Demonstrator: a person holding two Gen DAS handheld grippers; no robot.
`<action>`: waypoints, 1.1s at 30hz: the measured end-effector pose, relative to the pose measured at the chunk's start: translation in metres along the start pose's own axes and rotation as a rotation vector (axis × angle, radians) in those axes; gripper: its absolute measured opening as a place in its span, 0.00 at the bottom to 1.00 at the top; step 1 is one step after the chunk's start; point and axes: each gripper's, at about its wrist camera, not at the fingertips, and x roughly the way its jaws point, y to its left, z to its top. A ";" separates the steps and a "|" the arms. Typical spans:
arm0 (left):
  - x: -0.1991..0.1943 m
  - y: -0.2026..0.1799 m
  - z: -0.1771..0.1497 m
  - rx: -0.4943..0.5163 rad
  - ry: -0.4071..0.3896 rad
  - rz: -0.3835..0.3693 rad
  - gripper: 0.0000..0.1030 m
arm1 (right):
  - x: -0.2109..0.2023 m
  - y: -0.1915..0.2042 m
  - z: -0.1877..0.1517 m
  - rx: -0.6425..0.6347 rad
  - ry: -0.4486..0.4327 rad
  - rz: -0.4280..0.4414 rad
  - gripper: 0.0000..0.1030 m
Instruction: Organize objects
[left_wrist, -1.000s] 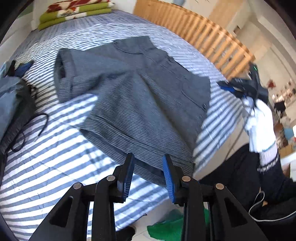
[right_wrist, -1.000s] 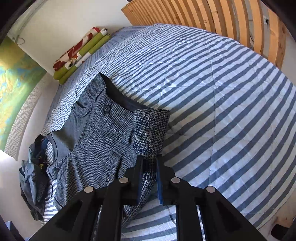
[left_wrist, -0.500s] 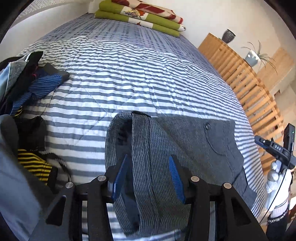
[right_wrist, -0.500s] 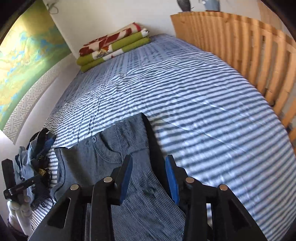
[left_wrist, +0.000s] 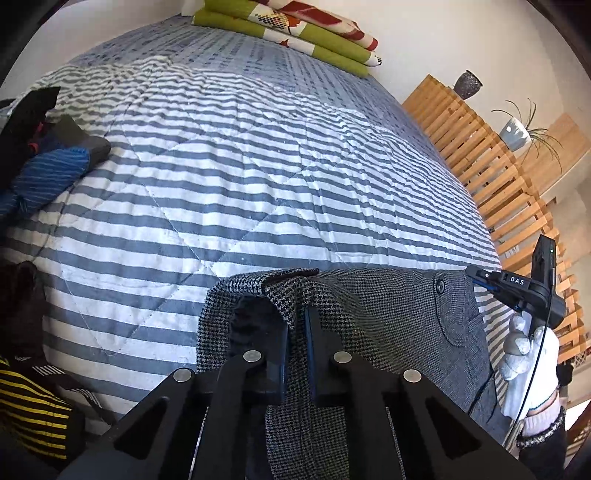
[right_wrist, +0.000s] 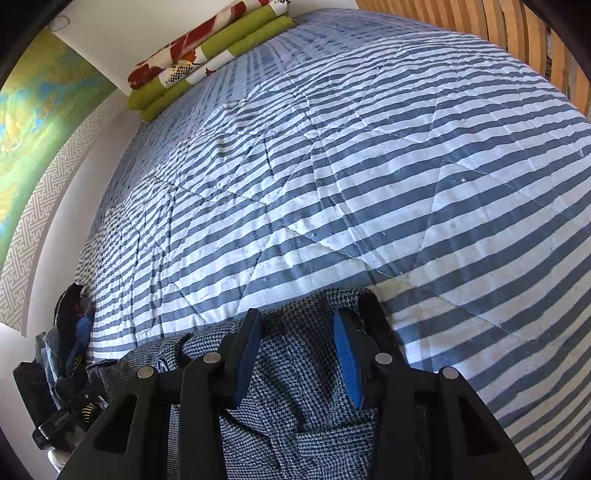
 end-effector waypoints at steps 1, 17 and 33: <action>-0.005 0.001 0.001 0.002 -0.013 0.002 0.07 | -0.002 0.004 0.001 -0.021 -0.013 -0.018 0.16; -0.035 0.015 -0.059 -0.027 0.114 0.040 0.42 | -0.030 0.046 -0.017 -0.215 -0.027 -0.094 0.03; -0.126 -0.052 -0.170 0.240 0.073 0.087 0.46 | -0.180 0.010 -0.181 -0.233 -0.052 -0.050 0.36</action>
